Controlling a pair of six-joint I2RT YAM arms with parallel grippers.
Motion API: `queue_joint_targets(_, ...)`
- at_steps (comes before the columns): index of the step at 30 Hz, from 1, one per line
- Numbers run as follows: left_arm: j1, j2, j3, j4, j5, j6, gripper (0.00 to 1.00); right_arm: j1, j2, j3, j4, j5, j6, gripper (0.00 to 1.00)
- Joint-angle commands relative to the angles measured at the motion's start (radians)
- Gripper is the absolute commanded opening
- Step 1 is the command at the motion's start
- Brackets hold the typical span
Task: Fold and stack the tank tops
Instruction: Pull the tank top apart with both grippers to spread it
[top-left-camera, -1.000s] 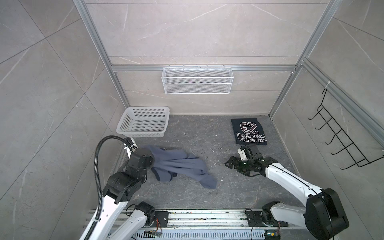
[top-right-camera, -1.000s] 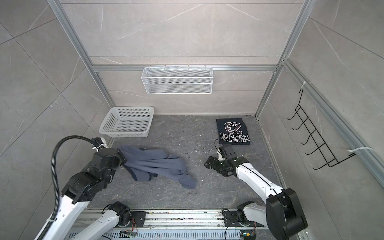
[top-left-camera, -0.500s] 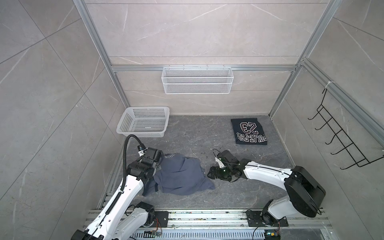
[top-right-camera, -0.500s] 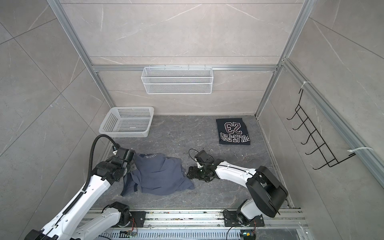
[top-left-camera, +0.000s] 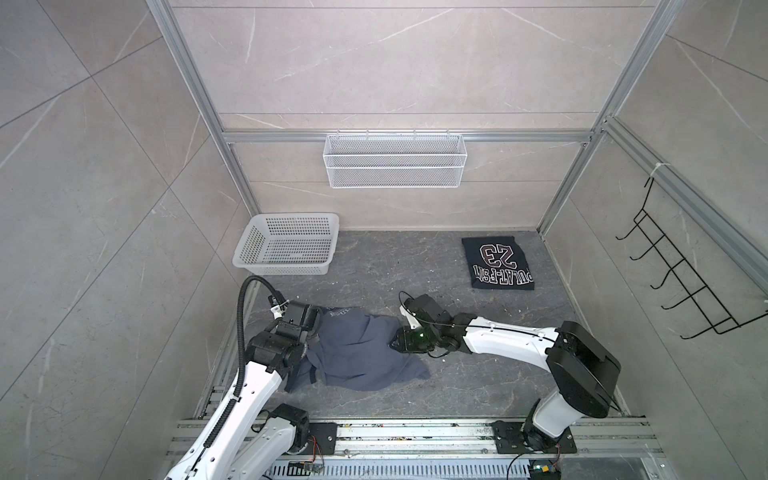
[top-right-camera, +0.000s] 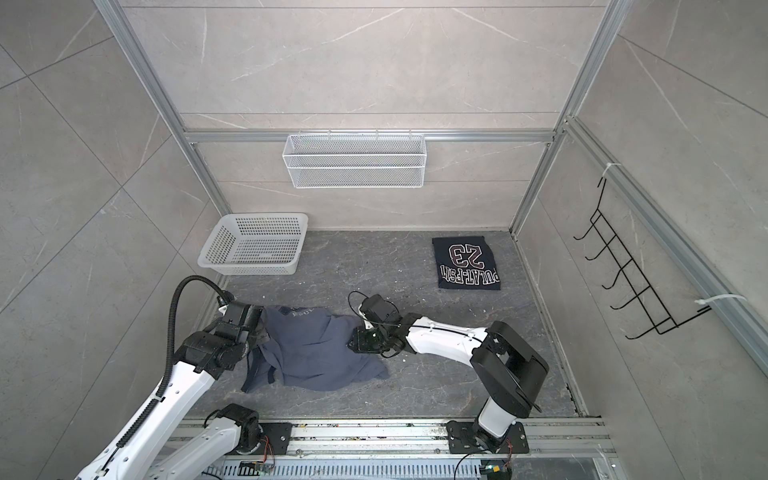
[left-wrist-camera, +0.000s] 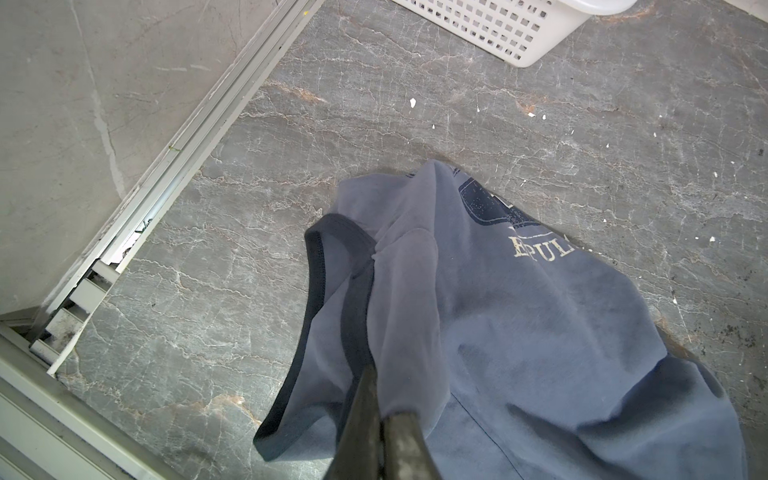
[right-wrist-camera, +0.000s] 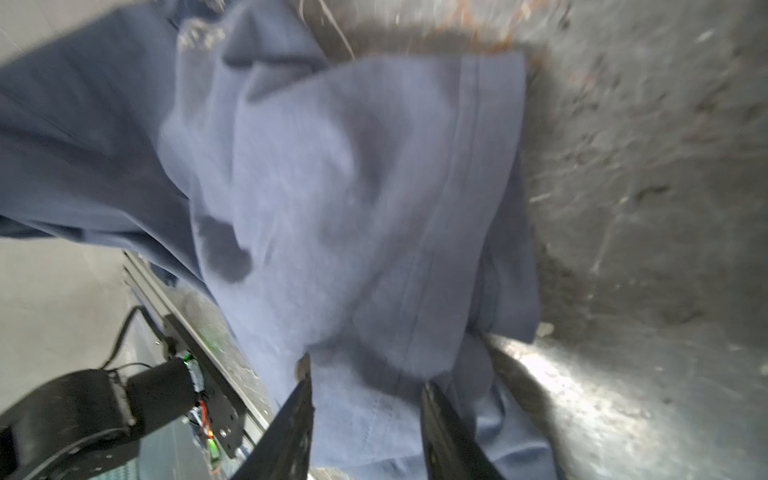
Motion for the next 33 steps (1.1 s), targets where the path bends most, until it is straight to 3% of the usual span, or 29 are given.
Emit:
queue_joint_targets(1,0.006,0.002,0.007,0.025,0.009,-0.005,0.0,0.012,0.002,0.004,-0.052,0.075,0.015,0.45)
queue_joint_targets(4,0.007,0.008,0.011,0.031,0.008,0.003,0.0,0.023,0.005,0.006,-0.067,0.09,0.017,0.51)
queue_joint_targets(13,0.008,0.006,0.008,0.034,0.008,0.002,0.0,0.046,0.038,0.031,-0.045,0.053,0.023,0.53)
queue_joint_targets(20,0.008,-0.007,0.009,0.024,0.002,0.006,0.0,0.053,-0.025,0.063,-0.128,0.129,-0.021,0.3)
queue_joint_targets(27,0.008,-0.028,0.008,0.031,0.008,0.015,0.0,0.066,-0.098,0.055,-0.17,0.196,-0.057,0.0)
queue_joint_targets(33,0.009,-0.042,0.048,0.031,0.046,0.042,0.0,0.067,-0.181,0.072,-0.225,0.245,-0.064,0.0)
